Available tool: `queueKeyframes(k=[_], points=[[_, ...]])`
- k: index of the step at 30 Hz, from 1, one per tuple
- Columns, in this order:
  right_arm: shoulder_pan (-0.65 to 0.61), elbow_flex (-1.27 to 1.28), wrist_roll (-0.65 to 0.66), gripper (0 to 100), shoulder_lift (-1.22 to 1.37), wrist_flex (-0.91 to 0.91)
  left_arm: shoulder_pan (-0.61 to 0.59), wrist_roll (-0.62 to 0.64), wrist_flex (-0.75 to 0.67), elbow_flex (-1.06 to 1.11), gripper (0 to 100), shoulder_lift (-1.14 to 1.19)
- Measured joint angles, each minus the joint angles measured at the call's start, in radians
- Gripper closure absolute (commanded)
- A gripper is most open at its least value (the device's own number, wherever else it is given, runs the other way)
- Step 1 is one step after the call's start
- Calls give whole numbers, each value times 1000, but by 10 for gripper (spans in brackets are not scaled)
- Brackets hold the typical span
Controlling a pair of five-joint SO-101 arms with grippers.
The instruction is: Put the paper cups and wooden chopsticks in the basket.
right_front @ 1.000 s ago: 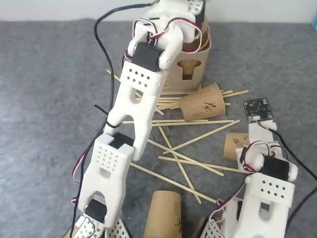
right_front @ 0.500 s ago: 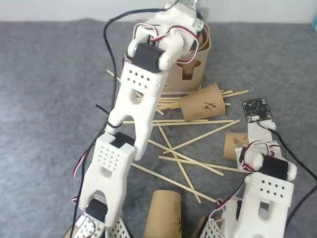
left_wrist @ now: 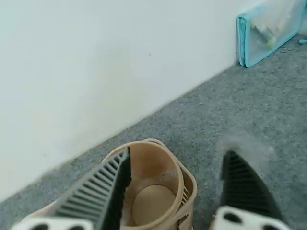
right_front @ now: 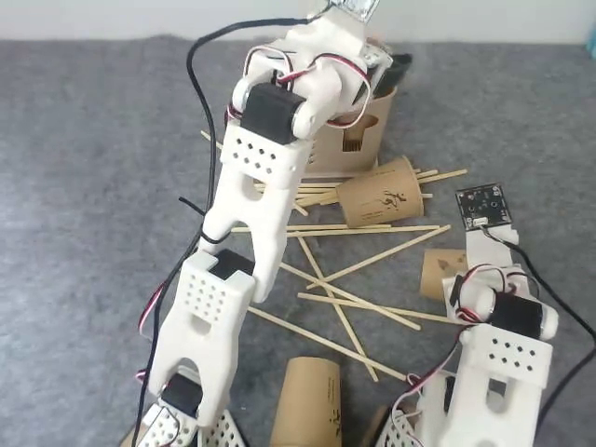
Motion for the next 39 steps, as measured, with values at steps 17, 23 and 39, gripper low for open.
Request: queueKeyframes(k=[17,23,39], points=[[-371,-184,206,890,0,358,-284,26,310,5,680,-341],[-704,-287,269,890,-2,514,-430,31,311,384,680,-626],[-1312,-304,293,890,-2,531,-1180,25,167,1537,680,-1355]])
